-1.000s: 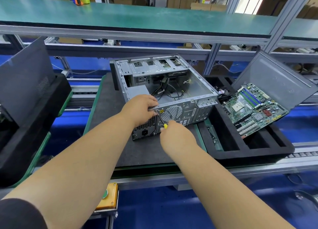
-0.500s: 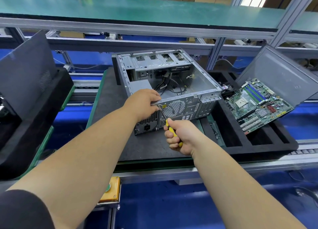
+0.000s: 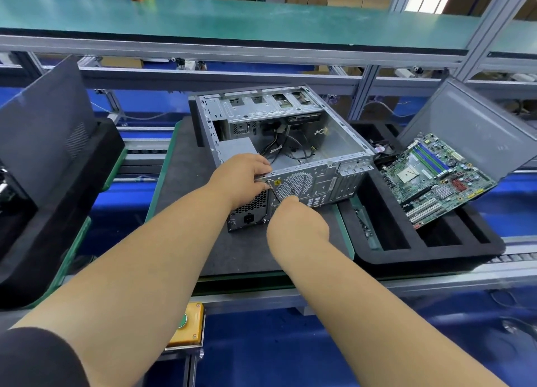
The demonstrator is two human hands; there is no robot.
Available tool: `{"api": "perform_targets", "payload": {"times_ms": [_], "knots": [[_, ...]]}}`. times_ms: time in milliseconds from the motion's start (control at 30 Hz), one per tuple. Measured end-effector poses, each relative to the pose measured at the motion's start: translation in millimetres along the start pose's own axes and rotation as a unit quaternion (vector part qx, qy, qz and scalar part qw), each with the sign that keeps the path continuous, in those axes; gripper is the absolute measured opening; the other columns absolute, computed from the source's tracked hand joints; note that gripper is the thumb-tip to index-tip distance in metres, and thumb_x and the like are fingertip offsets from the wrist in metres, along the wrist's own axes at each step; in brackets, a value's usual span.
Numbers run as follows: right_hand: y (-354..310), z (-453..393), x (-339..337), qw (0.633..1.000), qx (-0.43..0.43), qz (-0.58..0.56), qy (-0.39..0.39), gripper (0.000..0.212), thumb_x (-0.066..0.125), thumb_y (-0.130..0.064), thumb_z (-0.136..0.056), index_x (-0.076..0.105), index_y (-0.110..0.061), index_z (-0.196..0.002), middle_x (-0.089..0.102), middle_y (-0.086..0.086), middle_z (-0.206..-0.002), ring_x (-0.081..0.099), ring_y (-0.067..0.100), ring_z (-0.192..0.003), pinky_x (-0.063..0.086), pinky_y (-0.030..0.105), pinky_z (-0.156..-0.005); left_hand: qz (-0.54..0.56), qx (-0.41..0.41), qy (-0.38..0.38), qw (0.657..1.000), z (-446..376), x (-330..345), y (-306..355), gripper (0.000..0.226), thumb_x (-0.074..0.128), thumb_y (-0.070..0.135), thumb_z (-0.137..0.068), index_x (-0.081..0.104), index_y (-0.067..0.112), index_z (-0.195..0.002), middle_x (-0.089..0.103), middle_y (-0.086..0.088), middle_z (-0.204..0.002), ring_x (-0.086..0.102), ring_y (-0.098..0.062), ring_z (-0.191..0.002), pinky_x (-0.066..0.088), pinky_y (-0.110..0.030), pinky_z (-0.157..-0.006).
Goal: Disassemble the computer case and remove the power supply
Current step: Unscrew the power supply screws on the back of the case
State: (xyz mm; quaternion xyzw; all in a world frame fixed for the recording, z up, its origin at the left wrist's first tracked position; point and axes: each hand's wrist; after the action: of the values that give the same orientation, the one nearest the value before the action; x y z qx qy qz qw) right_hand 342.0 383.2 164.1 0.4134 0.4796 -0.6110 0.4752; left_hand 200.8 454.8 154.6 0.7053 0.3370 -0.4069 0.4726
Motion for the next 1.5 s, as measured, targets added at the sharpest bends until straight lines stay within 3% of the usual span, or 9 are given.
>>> {"api": "perform_targets", "payload": {"times_ms": [133, 300, 433, 567, 733, 933, 1067, 1267, 1500], "knots": [[22, -1, -21, 0.980, -0.045, -0.178, -0.079, 0.026, 0.049, -0.036, -0.100, 0.052, -0.010, -0.100, 0.063, 0.010, -0.097, 0.059, 0.028, -0.082, 0.037, 0.027, -0.064, -0.006, 0.007, -0.003, 1.000, -1, 0, 0, 0.027, 0.072, 0.026, -0.084, 0.072, 0.017, -0.110, 0.061, 0.010, -0.126, 0.051, -0.013, -0.117, 0.043, -0.028, -0.094], [44, -6, -23, 0.703, 0.128, -0.643, -0.274, 0.037, 0.049, -0.030, -0.102, 0.059, -0.002, -0.080, 0.063, 0.012, -0.066, 0.040, 0.007, -0.036, 0.036, 0.017, -0.036, -0.005, 0.007, 0.002, 1.000, -1, 0, -1, 0.031, 0.072, 0.027, -0.085, 0.071, 0.019, -0.114, 0.060, 0.011, -0.126, 0.051, -0.012, -0.118, 0.041, -0.027, -0.095], [46, -6, -16, 0.608, 0.150, -0.697, -0.350, 0.038, 0.041, -0.035, -0.104, 0.052, -0.009, -0.079, 0.048, 0.001, -0.054, 0.029, 0.006, -0.031, 0.026, 0.017, -0.031, -0.003, 0.010, 0.003, 1.000, -1, 1, -1, 0.027, 0.072, 0.026, -0.084, 0.072, 0.018, -0.110, 0.061, 0.012, -0.124, 0.052, -0.011, -0.114, 0.041, -0.025, -0.090], [34, -3, -8, 0.704, 0.128, -0.638, -0.284, 0.038, 0.036, -0.037, -0.106, 0.049, -0.013, -0.080, 0.041, -0.002, -0.050, 0.024, 0.008, -0.032, 0.022, 0.018, -0.035, -0.002, 0.008, 0.011, 1.000, -1, 1, -1, 0.025, 0.072, 0.025, -0.084, 0.072, 0.015, -0.107, 0.062, 0.012, -0.122, 0.052, -0.012, -0.112, 0.035, -0.020, -0.085], [27, -1, -10, 0.964, -0.020, -0.250, -0.091, 0.022, 0.039, -0.032, -0.105, 0.045, -0.015, -0.091, 0.062, 0.015, -0.095, 0.056, 0.027, -0.077, 0.038, 0.032, -0.065, 0.000, 0.011, 0.000, 1.000, -1, 1, 0, 0.025, 0.072, 0.025, -0.084, 0.072, 0.016, -0.107, 0.062, 0.010, -0.121, 0.053, -0.013, -0.111, 0.043, -0.028, -0.091], [14, 2, 4, 0.999, -0.041, -0.012, 0.030, 0.031, 0.048, -0.022, -0.101, 0.039, -0.009, -0.128, 0.067, 0.008, -0.113, 0.065, 0.026, -0.103, 0.040, 0.031, -0.064, -0.002, 0.013, -0.002, 1.000, -1, 1, 0, 0.026, 0.071, 0.025, -0.085, 0.072, 0.017, -0.110, 0.062, 0.010, -0.122, 0.053, -0.013, -0.112, 0.043, -0.028, -0.092], [24, -3, -7, 0.991, -0.064, -0.116, -0.016, 0.029, 0.044, -0.038, -0.102, 0.049, -0.010, -0.105, 0.062, 0.010, -0.105, 0.061, 0.030, -0.096, 0.039, 0.030, -0.065, -0.001, 0.010, -0.001, 1.000, -1, 1, 0, 0.028, 0.072, 0.025, -0.085, 0.072, 0.018, -0.112, 0.062, 0.010, -0.123, 0.052, -0.014, -0.114, 0.042, -0.027, -0.092], [40, -8, -20, 0.768, 0.108, -0.583, -0.242, 0.037, 0.050, -0.031, -0.102, 0.062, -0.004, -0.079, 0.065, 0.011, -0.068, 0.042, 0.010, -0.039, 0.038, 0.019, -0.041, -0.008, 0.006, -0.004, 1.000, -2, 2, -2, 0.034, 0.070, 0.028, -0.086, 0.069, 0.021, -0.119, 0.059, 0.011, -0.128, 0.049, -0.013, -0.121, 0.041, -0.028, -0.097], [45, -5, -16, 0.593, 0.115, -0.711, -0.360, 0.035, 0.042, -0.033, -0.103, 0.047, -0.012, -0.075, 0.039, -0.003, -0.049, 0.025, 0.007, -0.030, 0.019, 0.018, -0.032, -0.002, 0.005, -0.001, 1.000, -1, 1, 0, 0.031, 0.071, 0.027, -0.085, 0.070, 0.020, -0.115, 0.060, 0.012, -0.126, 0.051, -0.013, -0.118, 0.044, -0.033, -0.096]]}}
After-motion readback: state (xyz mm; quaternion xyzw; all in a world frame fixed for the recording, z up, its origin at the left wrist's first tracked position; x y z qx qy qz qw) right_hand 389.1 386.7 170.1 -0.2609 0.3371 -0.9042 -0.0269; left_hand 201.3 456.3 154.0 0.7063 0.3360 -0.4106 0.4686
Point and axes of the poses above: each hand's wrist, its own z-axis away from the middle knuckle, its own x-axis out of the palm, y = z × x
